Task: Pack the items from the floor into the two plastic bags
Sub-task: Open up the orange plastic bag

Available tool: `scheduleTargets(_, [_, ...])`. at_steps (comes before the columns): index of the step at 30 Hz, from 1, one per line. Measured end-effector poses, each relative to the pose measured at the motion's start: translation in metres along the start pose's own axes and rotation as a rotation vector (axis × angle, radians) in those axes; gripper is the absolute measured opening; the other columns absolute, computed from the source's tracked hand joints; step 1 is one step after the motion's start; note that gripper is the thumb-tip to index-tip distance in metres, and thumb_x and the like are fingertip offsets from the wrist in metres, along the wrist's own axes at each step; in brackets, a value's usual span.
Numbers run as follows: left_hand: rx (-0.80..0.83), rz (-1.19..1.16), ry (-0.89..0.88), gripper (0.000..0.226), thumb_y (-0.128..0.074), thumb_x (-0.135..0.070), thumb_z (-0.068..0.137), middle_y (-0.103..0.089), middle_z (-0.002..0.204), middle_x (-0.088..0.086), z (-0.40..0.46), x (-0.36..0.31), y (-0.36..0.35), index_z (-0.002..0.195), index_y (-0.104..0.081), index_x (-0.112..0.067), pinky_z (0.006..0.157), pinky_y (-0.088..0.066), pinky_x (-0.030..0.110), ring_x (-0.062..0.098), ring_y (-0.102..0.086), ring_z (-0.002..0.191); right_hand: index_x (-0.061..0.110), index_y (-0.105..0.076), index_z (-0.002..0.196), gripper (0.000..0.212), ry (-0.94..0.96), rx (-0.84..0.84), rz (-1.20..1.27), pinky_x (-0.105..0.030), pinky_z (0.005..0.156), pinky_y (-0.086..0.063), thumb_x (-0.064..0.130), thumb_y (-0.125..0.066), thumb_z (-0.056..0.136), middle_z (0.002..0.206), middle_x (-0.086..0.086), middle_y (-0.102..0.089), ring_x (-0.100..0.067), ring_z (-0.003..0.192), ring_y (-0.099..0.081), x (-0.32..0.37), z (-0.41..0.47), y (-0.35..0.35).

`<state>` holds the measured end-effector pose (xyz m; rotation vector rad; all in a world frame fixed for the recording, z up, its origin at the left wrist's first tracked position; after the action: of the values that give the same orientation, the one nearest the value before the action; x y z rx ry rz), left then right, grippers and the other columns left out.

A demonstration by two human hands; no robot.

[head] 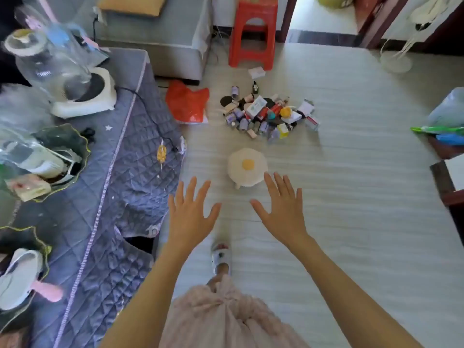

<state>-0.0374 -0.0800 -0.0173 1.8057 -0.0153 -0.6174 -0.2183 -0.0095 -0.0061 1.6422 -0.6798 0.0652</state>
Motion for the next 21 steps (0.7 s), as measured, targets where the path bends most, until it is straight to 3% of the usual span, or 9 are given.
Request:
scheduleTargets(4, [-0.109,0.021,-0.058,0.075,-0.018,-0.063,0.08,-0.025,0.152,0.01,0.079,-0.003,0.034,0.142,-0.033,-0.024,0.112,-0.008,0.055,0.034,-0.01,0.142,0.025,-0.009,0.148,0.069,-0.016,-0.013,0.034,-0.048,0.117,0.003,0.051,-0.04,0.092,0.158,-0.001,-0.008,-0.019,0.146,0.003,0.009,0.071,0.016])
scheduleTargets(9, [-0.117,0.023,-0.088,0.072,-0.022,-0.06,0.081,-0.028,0.151,0.011,0.16,-0.017,0.052,0.141,-0.036,-0.023,0.112,-0.007,0.054,0.036,-0.013,0.141,0.024,-0.011,0.148,0.069,-0.033,-0.038,0.034,-0.048,0.116,0.001,0.05,-0.041,0.092,0.157,-0.002,-0.011,-0.02,0.146,0.0,0.008,0.148,0.042])
scheduleTargets(13, [-0.082,0.007,-0.057,0.075,-0.019,-0.062,0.079,-0.025,0.152,0.009,0.22,-0.023,0.053,0.142,-0.034,-0.024,0.112,-0.008,0.054,0.034,-0.011,0.142,0.025,-0.009,0.148,0.069,-0.061,-0.016,0.022,-0.048,0.117,0.001,0.051,-0.04,0.092,0.157,-0.002,-0.01,-0.02,0.146,0.001,-0.01,0.207,0.055])
scheduleTargets(17, [-0.096,-0.01,-0.008,0.069,-0.028,-0.06,0.082,-0.027,0.151,0.01,0.287,-0.035,0.062,0.141,-0.034,-0.024,0.112,-0.011,0.055,0.035,-0.012,0.142,0.025,-0.009,0.148,0.069,-0.058,0.027,-0.002,-0.048,0.116,0.001,0.053,-0.038,0.092,0.157,-0.003,-0.01,-0.02,0.146,0.0,-0.026,0.275,0.069])
scheduleTargets(21, [-0.105,-0.026,0.041,0.069,-0.028,-0.059,0.083,-0.026,0.151,0.012,0.352,-0.052,0.074,0.142,-0.033,-0.023,0.112,-0.01,0.054,0.035,-0.011,0.142,0.026,-0.008,0.148,0.07,0.02,0.045,-0.027,-0.048,0.116,0.0,0.052,-0.039,0.092,0.158,-0.002,-0.009,-0.02,0.146,0.0,-0.027,0.343,0.09])
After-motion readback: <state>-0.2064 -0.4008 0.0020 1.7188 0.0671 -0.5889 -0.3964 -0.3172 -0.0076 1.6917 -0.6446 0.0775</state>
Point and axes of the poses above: each hand's wrist, its own z-axis towards the middle knuckle, its own y-axis out of the back of the hand, x = y × z, the point moved 9 cm from there along z, towards the middle knuckle
